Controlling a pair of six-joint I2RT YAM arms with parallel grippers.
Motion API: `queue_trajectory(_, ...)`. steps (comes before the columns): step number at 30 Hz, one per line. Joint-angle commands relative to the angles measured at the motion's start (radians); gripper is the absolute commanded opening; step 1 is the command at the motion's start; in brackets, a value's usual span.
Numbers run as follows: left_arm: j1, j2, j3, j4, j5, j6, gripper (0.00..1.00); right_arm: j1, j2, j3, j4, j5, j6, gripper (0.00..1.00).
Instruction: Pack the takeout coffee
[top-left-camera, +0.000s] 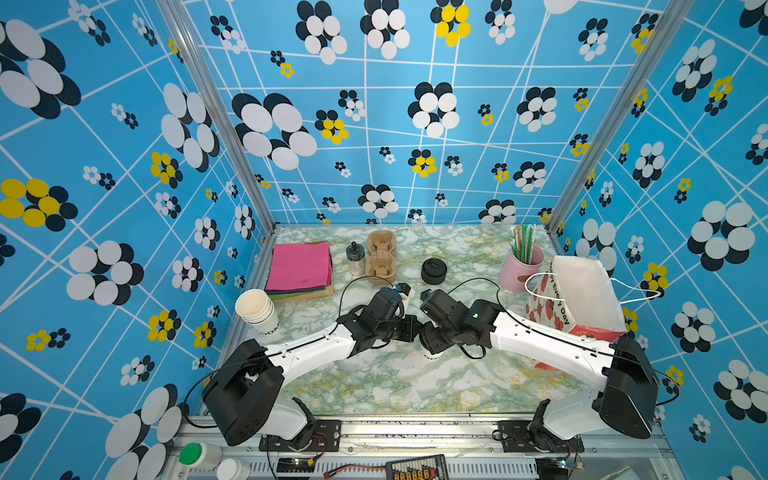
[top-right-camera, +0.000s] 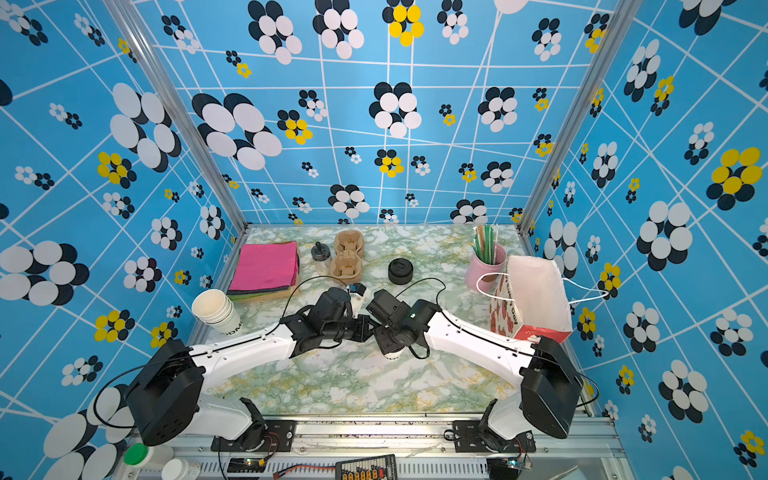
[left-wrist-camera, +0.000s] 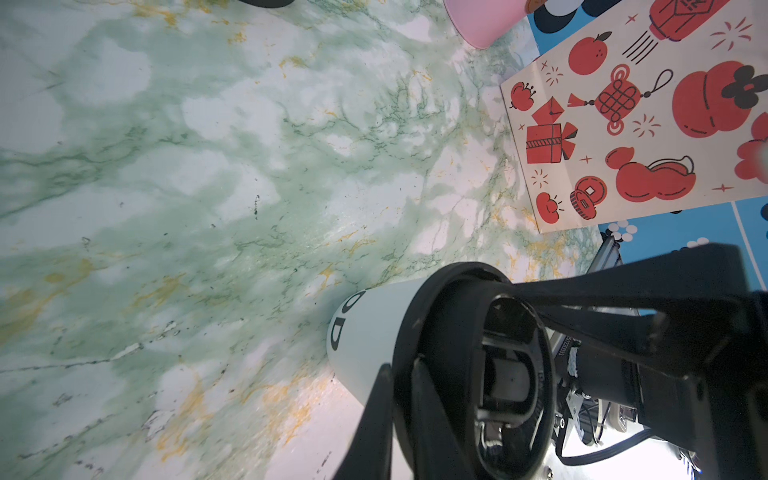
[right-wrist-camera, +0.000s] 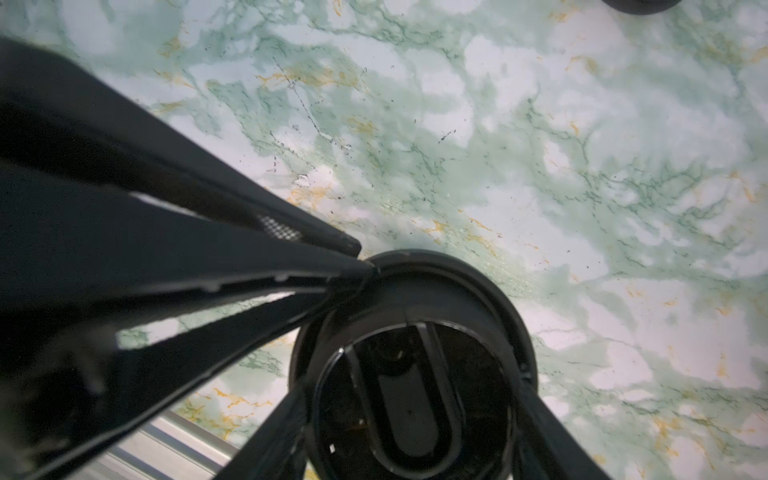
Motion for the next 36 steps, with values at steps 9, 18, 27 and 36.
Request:
queue_trajectory(9,-0.032,0.036,-0.165,-0.125,-0.017,-0.078,0.12,-0.003,0.145,-0.223,-0.201,-0.096,0.047,0.43)
queue_trajectory(18,-0.028,-0.113,-0.010,-0.161,0.015,-0.038,0.32,-0.004,0.144,-0.226,-0.187,-0.103,0.052,0.43)
queue_trajectory(27,-0.030,-0.239,-0.064,-0.164,0.019,-0.100,0.35,-0.004,0.142,-0.221,-0.184,-0.102,0.051,0.42)
queue_trajectory(36,-0.039,-0.246,-0.133,-0.089,0.032,-0.149,0.34,-0.004,0.142,-0.216,-0.189,-0.101,0.059,0.41)
